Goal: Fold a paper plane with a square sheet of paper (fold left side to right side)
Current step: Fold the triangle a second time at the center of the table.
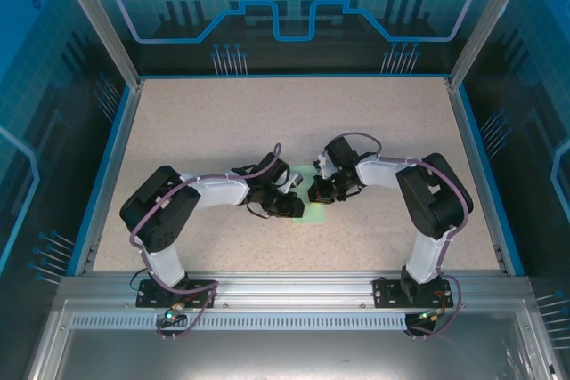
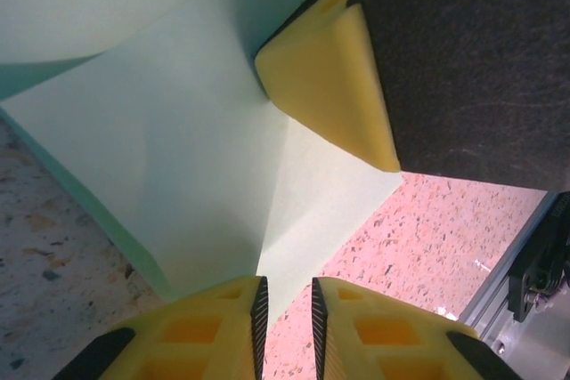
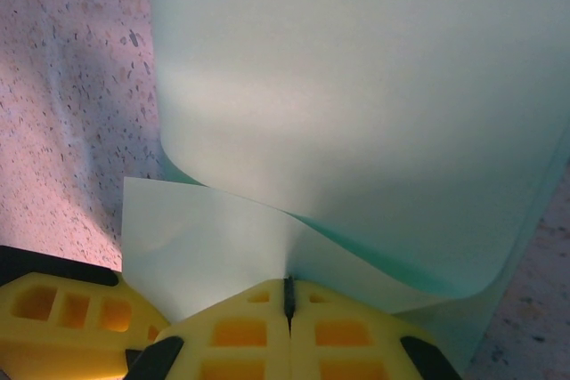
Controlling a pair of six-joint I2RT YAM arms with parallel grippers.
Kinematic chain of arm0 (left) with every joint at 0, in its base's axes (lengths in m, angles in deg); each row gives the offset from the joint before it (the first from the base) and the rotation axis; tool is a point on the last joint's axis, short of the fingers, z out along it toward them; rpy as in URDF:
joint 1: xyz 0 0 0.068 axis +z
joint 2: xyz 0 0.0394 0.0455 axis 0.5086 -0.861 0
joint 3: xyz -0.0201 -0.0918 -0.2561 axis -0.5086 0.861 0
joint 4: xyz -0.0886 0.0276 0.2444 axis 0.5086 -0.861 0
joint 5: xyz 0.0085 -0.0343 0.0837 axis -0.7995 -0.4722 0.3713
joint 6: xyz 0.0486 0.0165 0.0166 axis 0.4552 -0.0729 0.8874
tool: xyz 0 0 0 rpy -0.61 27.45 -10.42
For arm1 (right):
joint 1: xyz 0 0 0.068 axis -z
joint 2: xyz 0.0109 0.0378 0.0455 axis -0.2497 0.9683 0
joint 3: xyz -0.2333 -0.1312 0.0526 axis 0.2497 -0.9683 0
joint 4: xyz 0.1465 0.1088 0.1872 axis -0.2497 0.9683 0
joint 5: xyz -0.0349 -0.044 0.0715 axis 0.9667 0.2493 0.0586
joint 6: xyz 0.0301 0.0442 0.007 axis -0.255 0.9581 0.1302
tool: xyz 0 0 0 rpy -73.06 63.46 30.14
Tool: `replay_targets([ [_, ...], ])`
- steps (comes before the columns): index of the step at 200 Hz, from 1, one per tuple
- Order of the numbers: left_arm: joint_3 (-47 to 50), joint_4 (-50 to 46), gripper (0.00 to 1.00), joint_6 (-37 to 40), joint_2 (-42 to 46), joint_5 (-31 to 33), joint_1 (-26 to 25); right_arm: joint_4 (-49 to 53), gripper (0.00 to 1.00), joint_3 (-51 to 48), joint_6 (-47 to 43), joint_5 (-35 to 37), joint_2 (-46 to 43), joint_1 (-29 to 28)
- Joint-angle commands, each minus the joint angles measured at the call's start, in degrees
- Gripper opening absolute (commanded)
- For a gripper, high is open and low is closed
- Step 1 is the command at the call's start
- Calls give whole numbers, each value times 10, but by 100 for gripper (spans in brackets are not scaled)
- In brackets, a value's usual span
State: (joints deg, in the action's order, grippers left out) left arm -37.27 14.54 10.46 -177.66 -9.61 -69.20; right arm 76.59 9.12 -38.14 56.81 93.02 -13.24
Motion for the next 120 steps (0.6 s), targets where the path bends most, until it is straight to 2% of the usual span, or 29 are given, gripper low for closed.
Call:
replay_targets([
  [1, 15, -17, 23, 5, -11, 12, -3, 48, 3, -4, -9, 29, 15, 5],
  [120, 50, -38, 16, 14, 7, 26, -8, 55, 3, -1, -12, 31, 15, 11],
])
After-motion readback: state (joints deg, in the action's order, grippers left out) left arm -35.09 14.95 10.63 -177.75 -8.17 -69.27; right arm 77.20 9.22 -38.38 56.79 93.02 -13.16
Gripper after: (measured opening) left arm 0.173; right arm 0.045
